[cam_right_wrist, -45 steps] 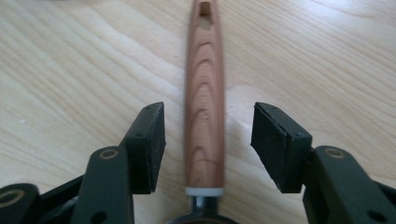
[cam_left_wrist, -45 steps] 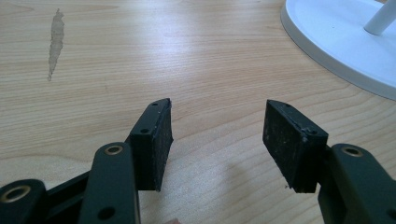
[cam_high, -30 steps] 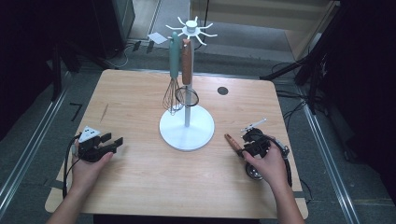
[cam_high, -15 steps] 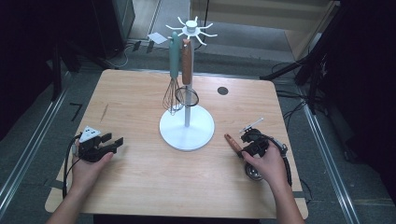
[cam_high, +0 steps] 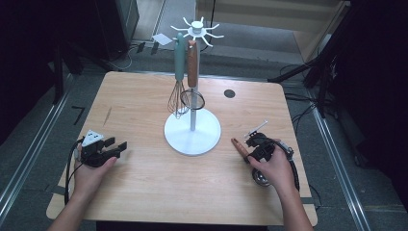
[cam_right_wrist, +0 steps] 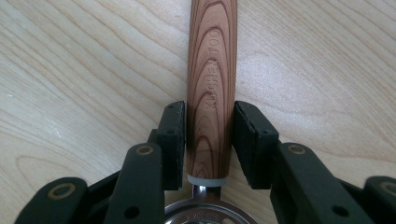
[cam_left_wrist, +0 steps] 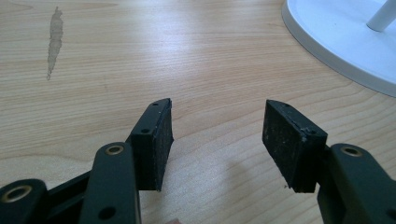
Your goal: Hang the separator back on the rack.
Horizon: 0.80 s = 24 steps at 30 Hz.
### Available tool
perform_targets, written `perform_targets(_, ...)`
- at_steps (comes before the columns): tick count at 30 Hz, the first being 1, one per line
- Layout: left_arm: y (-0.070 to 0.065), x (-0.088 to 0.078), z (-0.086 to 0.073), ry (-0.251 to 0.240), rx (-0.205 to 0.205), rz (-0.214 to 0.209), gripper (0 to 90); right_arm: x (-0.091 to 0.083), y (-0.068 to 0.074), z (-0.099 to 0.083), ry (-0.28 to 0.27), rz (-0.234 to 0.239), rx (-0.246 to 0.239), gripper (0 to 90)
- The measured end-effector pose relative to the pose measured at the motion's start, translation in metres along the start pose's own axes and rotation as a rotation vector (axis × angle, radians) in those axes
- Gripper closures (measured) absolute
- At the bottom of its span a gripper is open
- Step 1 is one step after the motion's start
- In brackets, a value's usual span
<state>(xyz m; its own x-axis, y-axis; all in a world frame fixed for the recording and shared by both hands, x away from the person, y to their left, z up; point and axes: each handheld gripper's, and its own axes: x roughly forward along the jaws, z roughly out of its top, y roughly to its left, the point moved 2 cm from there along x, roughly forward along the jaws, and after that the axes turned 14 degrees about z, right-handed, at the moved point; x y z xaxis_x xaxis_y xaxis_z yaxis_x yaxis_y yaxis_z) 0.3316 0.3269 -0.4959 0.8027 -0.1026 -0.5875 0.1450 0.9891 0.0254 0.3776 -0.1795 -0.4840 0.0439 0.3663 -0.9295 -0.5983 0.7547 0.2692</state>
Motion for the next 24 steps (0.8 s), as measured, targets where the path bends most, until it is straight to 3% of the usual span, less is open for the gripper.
perform_targets(14, -0.0001, 0.0, -0.0001, 0.004, 0.003, 0.001, 44.2, 0.0032, 0.0033, 0.0028, 0.017, -0.034, -0.009, 68.2)
perform_targets(20, -0.0002, 0.0002, -0.0001, 0.009, 0.003, 0.003, 44.5, 0.0032, 0.0023, 0.0039, 0.021, -0.026, 0.026, 67.6)
perform_targets(24, -0.0002, 0.0001, -0.0001, 0.01, 0.004, 0.003, 44.5, 0.0041, 0.0029, 0.0097, 0.061, -0.042, 0.05, 68.9)
